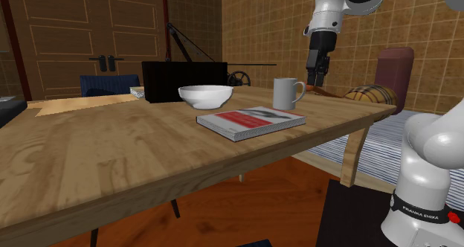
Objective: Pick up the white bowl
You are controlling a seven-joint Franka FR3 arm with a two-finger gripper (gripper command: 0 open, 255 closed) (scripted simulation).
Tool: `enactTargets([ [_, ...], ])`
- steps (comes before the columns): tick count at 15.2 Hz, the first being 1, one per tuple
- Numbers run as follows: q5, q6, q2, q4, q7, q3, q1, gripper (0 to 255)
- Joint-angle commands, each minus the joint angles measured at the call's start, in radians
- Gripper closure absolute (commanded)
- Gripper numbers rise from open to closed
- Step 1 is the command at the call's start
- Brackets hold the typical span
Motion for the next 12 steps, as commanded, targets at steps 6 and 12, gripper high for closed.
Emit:
enactTargets([
  [6, 0.011, 0.069, 0.198, 0.134, 0.008, 0.009, 0.007, 0],
  [12, 0.02, 0.108, 0.433, 0.336, 0.019, 0.016, 0.013, 0],
])
